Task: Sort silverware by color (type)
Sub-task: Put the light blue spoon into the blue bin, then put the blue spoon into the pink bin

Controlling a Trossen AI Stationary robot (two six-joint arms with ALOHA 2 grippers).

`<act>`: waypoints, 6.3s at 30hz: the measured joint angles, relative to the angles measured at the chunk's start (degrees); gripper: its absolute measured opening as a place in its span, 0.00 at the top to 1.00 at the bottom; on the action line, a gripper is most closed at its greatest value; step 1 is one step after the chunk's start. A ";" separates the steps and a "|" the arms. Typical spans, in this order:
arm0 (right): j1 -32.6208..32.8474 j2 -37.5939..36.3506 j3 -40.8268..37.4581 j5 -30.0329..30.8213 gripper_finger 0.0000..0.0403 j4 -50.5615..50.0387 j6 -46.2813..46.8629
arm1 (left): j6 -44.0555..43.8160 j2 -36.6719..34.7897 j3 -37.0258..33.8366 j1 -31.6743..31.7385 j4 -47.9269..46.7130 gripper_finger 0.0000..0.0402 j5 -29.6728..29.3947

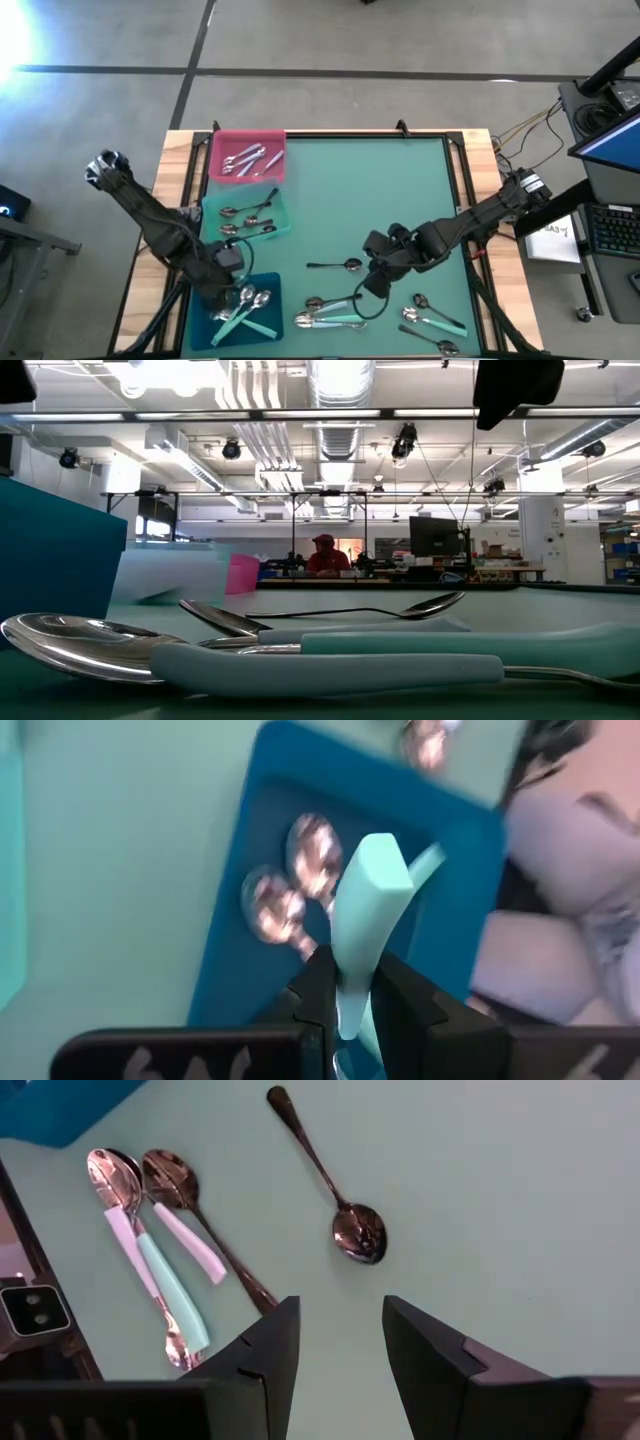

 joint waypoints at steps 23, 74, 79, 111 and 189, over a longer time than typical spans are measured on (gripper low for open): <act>2.10 0.04 -3.62 -12.40 0.67 -2.51 10.96 | 11.46 7.58 1.66 0.02 2.93 0.79 4.78; 4.07 30.25 5.36 -1.44 0.67 31.17 -25.11 | 19.87 6.95 2.62 -0.02 10.71 0.78 -5.85; 4.11 31.33 5.54 -1.26 0.67 31.32 -24.82 | 20.89 6.93 2.62 -0.02 10.68 0.78 -5.76; 5.91 31.17 5.42 -4.67 0.85 28.64 -21.06 | 21.56 6.93 2.62 -0.02 10.66 0.78 -5.83; -0.14 13.11 9.53 41.17 0.92 47.68 -64.94 | 49.83 12.11 -0.57 3.40 66.37 0.78 -72.07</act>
